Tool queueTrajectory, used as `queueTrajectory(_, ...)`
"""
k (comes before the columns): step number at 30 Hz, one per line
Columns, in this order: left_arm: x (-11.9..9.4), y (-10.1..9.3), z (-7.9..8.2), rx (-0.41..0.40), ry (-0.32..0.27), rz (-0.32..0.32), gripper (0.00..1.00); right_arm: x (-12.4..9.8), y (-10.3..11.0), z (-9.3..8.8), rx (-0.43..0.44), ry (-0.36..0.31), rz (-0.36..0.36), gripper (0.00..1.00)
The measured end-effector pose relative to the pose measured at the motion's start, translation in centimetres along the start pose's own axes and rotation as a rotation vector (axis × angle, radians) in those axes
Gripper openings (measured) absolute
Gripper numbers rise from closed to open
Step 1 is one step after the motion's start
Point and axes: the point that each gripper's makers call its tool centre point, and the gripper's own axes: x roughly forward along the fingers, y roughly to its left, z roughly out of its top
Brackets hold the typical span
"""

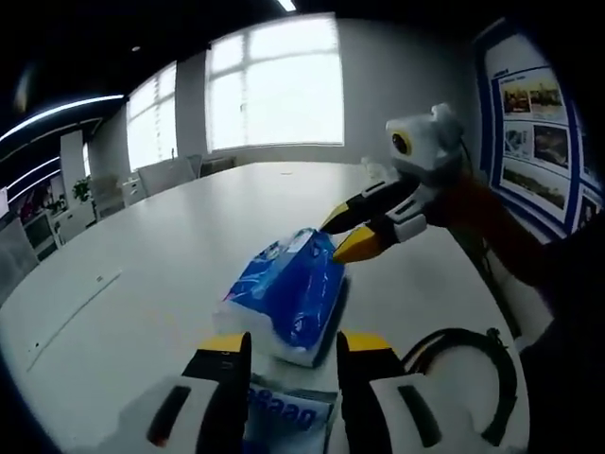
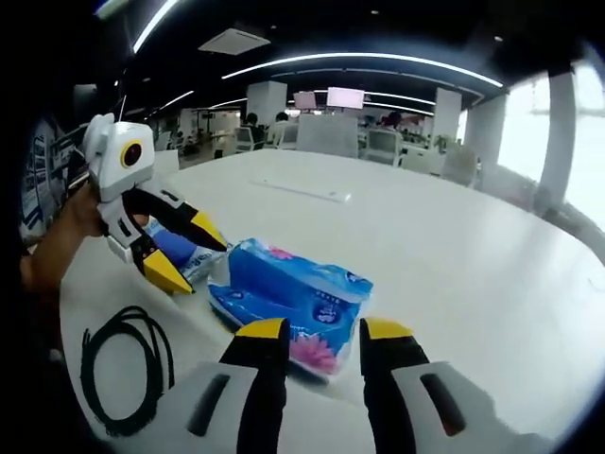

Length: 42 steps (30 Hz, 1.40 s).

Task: Arrange the tabletop items into an orderly group along one side of the table until the central work area is clear of visible clutter.

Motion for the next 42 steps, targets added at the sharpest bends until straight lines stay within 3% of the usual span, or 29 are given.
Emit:
queueTrajectory(6, 0.1, 0.3, 0.1, 0.015, -0.015, 0.019, 0.19, 0.1, -0.4, -0.3, 0.018, -0.015, -0.002, 0.15)
queueTrajectory(14, 0.4, 0.8, -0.3, 0.067, 0.000, 0.051, 0.02, 0.0, -0.8, -0.5, -0.020, -0.017, -0.010, 0.02)
queueTrajectory(16, 0.5, 0.8, -0.1, 0.076, -0.026, 0.040, 0.02, 0.0, -0.8, -0.6, -0.026, -0.017, -0.007, 0.01)
queueTrajectory(20, 0.6, 1.0, -0.3, 0.045, -0.009, 0.040, 0.01, 0.1, -0.8, -0.6, -0.028, -0.019, -0.001, 0.00)
queueTrajectory(25, 0.3, 0.6, -0.4, 0.067, 0.003, 0.048, 0.00, 0.1, -0.7, -0.5, -0.047, -0.021, -0.001, 0.00)
queueTrajectory(31, 0.0, 0.4, -0.3, 0.075, 0.000, 0.058, 0.00, -0.2, -0.8, 0.0, -0.008, -0.050, 0.000, 0.00)
queueTrajectory(42, -1.3, 0.3, 0.5, 0.075, -0.039, 0.065, 0.00, -0.4, -0.1, 0.5, -0.030, -0.058, 0.005, 0.00)
